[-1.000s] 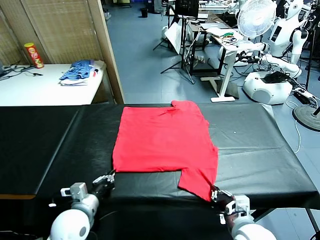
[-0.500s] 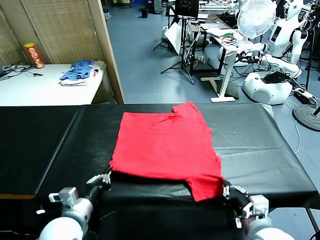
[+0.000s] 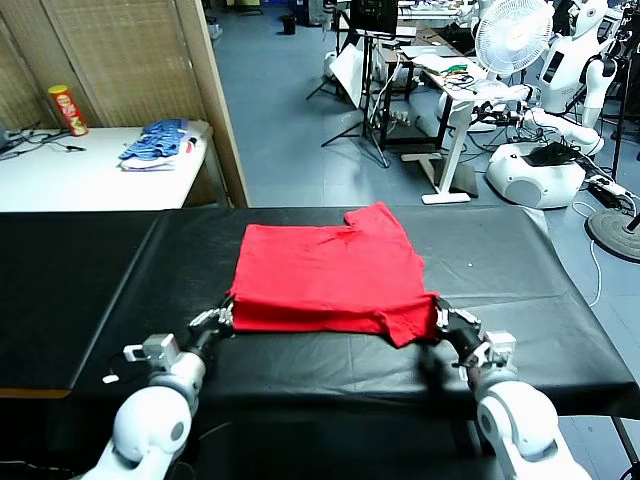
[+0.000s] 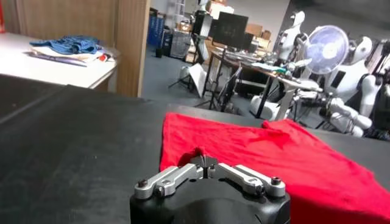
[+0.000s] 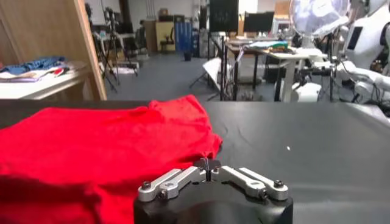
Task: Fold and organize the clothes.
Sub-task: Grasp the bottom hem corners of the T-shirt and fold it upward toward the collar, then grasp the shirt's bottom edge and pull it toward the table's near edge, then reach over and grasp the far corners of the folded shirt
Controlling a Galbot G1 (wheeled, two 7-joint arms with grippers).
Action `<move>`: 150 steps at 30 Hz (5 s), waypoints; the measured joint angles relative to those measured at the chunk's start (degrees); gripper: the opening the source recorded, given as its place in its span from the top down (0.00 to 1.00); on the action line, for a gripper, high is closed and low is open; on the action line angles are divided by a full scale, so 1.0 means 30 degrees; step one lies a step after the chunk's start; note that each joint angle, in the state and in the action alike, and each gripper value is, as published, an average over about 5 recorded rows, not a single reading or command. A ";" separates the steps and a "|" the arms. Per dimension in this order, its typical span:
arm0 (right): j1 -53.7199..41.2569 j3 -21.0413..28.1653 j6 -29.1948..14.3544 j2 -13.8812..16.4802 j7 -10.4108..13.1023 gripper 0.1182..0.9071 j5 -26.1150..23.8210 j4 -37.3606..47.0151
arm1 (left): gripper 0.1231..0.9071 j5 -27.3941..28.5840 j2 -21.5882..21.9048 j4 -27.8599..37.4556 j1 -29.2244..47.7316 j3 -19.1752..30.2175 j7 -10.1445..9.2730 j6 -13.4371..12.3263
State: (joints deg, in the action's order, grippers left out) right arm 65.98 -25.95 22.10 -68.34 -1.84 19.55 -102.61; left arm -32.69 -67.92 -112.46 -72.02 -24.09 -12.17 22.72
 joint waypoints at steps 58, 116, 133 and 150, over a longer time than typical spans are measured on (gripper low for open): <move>0.9004 -0.1892 0.5355 0.0944 0.1668 0.84 -0.0120 -0.8441 | 1.00 0.0832 0.2533 -0.2490 -0.5830 -0.1338 0.0390 0.0663; -1.2239 0.4343 0.4355 -0.1650 0.1356 0.14 0.2687 1.1517 | 0.14 -0.1979 -0.0144 1.2585 1.3313 0.3857 0.0707 0.5594; -1.2546 0.4018 0.4423 -0.2570 0.1410 0.60 0.2570 1.2707 | 0.84 -0.1368 -0.0871 1.5391 1.4264 0.3720 0.1907 0.5587; -1.0474 0.3333 0.1185 -0.1161 -0.0037 0.99 0.4654 0.9619 | 0.99 -0.1492 -0.0260 1.2837 1.3231 0.3376 0.1737 0.5702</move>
State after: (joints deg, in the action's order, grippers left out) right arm 34.56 -15.95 25.66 -71.83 -1.96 33.51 -73.75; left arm -37.16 -68.70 -73.95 -32.32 -13.96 -6.96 39.83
